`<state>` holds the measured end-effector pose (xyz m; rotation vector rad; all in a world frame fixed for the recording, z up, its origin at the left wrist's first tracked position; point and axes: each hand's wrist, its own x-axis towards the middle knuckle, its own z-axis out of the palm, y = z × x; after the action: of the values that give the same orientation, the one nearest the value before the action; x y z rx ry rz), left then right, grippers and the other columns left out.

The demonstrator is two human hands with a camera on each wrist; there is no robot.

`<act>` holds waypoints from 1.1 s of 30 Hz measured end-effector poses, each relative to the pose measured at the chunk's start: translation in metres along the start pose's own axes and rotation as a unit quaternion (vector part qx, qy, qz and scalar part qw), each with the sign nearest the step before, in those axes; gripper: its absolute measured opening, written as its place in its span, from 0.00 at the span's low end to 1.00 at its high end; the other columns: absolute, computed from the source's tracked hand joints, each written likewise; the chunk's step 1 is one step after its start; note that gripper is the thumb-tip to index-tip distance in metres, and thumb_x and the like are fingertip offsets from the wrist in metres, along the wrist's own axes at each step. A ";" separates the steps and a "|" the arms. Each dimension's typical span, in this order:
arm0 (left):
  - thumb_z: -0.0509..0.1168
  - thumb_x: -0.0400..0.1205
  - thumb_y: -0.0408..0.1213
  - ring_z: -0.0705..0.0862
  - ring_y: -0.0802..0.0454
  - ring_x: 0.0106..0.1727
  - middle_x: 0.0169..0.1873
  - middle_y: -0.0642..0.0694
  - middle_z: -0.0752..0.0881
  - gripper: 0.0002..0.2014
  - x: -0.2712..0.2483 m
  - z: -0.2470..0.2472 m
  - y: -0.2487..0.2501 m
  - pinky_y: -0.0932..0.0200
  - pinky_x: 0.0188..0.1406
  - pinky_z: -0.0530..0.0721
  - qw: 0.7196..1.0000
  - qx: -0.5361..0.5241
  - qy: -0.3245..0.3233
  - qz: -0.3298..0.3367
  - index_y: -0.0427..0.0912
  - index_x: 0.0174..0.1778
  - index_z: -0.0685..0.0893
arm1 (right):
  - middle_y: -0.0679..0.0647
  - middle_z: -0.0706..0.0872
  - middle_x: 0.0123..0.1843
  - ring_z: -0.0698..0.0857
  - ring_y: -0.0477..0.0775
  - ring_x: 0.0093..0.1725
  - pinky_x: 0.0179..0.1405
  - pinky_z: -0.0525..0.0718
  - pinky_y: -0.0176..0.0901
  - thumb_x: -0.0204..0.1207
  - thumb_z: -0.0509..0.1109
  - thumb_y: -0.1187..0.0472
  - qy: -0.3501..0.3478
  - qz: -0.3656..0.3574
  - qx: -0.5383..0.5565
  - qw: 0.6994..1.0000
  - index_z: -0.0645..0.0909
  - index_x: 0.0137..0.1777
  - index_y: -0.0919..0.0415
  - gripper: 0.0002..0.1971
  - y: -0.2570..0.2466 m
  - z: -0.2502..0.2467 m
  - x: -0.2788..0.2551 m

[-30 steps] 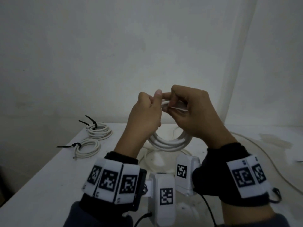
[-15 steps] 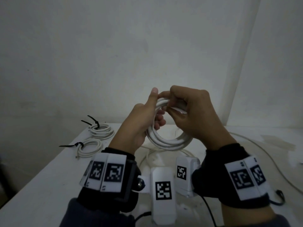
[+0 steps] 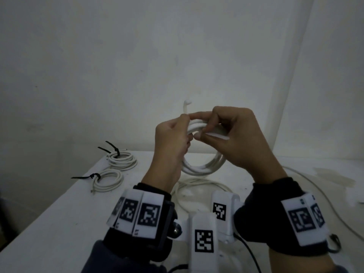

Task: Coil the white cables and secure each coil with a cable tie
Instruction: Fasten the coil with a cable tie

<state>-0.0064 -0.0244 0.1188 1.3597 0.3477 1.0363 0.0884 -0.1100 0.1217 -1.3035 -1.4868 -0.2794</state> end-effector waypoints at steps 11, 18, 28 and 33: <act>0.61 0.83 0.32 0.68 0.62 0.15 0.13 0.58 0.73 0.12 -0.001 0.001 0.001 0.73 0.16 0.65 0.998 0.024 -0.019 0.050 0.41 0.39 0.88 | 0.55 0.93 0.48 0.90 0.48 0.53 0.58 0.86 0.41 0.72 0.75 0.66 0.014 0.081 0.119 0.989 0.90 0.48 0.68 0.08 -0.015 -0.013 -0.003; 0.62 0.83 0.32 0.69 0.63 0.16 0.14 0.58 0.74 0.14 0.000 0.001 0.001 0.73 0.17 0.66 0.997 0.004 0.002 0.078 0.44 0.31 0.84 | 0.56 0.92 0.46 0.91 0.51 0.50 0.52 0.85 0.37 0.79 0.69 0.65 0.056 0.088 0.171 0.980 0.88 0.53 0.66 0.09 -0.024 -0.010 0.000; 0.63 0.82 0.36 0.79 0.64 0.27 0.29 0.56 0.87 0.10 0.001 0.000 -0.001 0.70 0.29 0.75 0.987 0.069 0.016 0.146 0.45 0.40 0.90 | 0.49 0.78 0.32 0.83 0.45 0.34 0.44 0.84 0.34 0.85 0.61 0.63 0.062 0.087 0.201 0.974 0.68 0.79 0.49 0.24 -0.030 -0.009 0.001; 0.63 0.83 0.34 0.85 0.61 0.32 0.33 0.53 0.88 0.10 -0.002 0.000 0.002 0.67 0.34 0.78 0.978 0.073 -0.008 0.195 0.45 0.40 0.88 | 0.52 0.83 0.33 0.86 0.46 0.31 0.38 0.84 0.37 0.77 0.71 0.68 0.117 0.089 0.210 0.967 0.75 0.70 0.58 0.22 -0.030 -0.010 0.002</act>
<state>-0.0081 -0.0264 0.1198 1.6071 0.1485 1.3415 0.0696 -0.1278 0.1407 -1.0116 -1.1429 0.0039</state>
